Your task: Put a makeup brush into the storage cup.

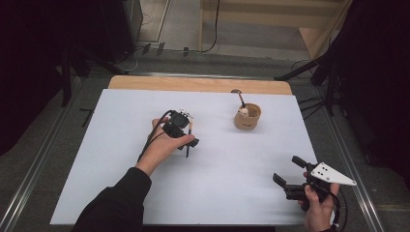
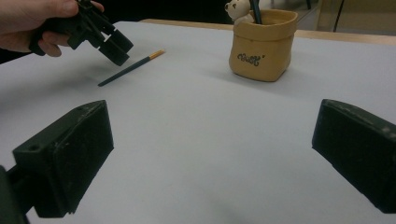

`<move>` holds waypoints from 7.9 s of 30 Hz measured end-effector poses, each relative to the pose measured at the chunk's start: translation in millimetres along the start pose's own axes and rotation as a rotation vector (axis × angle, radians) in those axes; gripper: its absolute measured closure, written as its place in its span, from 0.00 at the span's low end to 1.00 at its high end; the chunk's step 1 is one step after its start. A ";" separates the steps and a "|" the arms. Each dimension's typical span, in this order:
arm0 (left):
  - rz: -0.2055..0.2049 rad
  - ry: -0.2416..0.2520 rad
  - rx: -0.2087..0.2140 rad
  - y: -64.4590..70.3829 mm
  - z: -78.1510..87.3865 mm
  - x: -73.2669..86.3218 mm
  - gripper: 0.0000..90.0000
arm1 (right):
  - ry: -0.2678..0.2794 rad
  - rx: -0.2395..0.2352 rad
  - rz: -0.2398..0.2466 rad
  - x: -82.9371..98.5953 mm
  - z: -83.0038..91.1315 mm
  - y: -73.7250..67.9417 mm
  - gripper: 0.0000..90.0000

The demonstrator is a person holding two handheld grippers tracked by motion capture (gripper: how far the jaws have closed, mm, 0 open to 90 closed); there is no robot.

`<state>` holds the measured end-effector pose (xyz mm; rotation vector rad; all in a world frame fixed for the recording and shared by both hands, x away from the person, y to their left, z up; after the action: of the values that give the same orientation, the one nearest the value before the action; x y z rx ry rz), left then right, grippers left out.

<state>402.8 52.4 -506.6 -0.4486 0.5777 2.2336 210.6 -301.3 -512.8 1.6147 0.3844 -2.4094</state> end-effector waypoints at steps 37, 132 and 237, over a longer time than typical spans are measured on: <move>0.063 -0.096 -0.037 -6.7 -9.8 -2.8 0.62 | -0.011 0.004 0.009 1.4 -1.1 0.6 0.00; -0.002 0.426 0.106 28.9 77.6 83.2 0.95 | 0.014 -0.129 0.068 -45.4 -43.4 -64.2 0.00; -0.167 0.584 0.333 94.7 45.1 82.3 0.93 | -0.064 -0.295 -0.419 -62.2 -120.0 -177.5 0.94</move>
<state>272.4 68.7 -483.9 -0.9423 1.1450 1.7871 281.6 -92.1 -481.8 1.4331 1.1053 -2.5215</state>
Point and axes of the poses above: each handheld gripper's, and its own axes: z roughly backward along the jaws, x roughly out of its underside, y roughly to its right, the point moved 4 cm from there along -z, roughly forward along the jaws, and after that the axes turned 14 degrees about x, right-handed, at the moved point
